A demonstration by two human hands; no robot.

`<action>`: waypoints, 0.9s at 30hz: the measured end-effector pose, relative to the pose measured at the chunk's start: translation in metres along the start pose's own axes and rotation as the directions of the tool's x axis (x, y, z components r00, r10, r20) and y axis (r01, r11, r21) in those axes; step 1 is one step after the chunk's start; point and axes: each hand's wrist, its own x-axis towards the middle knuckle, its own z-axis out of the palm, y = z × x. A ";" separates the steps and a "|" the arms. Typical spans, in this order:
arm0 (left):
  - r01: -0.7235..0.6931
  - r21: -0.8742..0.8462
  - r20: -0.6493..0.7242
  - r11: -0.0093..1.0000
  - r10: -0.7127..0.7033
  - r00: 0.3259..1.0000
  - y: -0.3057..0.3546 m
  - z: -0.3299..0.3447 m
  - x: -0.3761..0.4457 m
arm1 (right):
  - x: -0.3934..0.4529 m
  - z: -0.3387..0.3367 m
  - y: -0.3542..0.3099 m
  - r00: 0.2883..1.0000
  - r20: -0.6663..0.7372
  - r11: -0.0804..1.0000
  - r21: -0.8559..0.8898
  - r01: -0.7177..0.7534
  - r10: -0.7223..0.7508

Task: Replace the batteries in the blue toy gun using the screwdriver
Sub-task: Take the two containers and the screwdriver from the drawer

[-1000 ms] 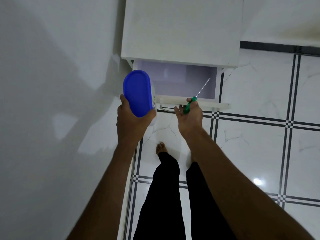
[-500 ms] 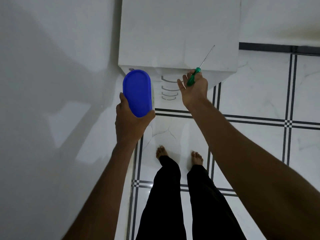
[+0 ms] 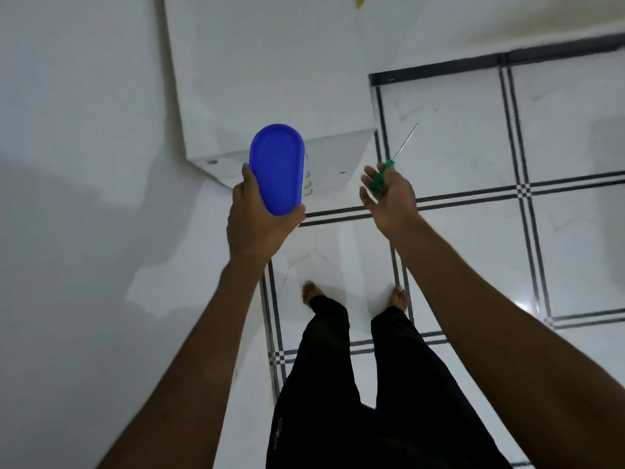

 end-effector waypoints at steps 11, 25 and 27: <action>-0.511 0.083 0.235 0.856 0.481 0.844 0.295 0.133 -0.100 | -0.110 -0.288 -0.236 0.840 -0.275 0.883 -0.132 0.450 -0.468; -0.884 -0.060 0.478 0.464 0.790 0.383 0.666 0.413 -0.279 | -0.184 -0.636 -0.446 0.522 -0.632 0.786 -0.242 0.568 -0.572; -0.902 -0.089 0.503 0.422 0.801 0.325 0.706 0.457 -0.292 | -0.171 -0.677 -0.472 0.495 -0.667 0.787 -0.232 0.572 -0.557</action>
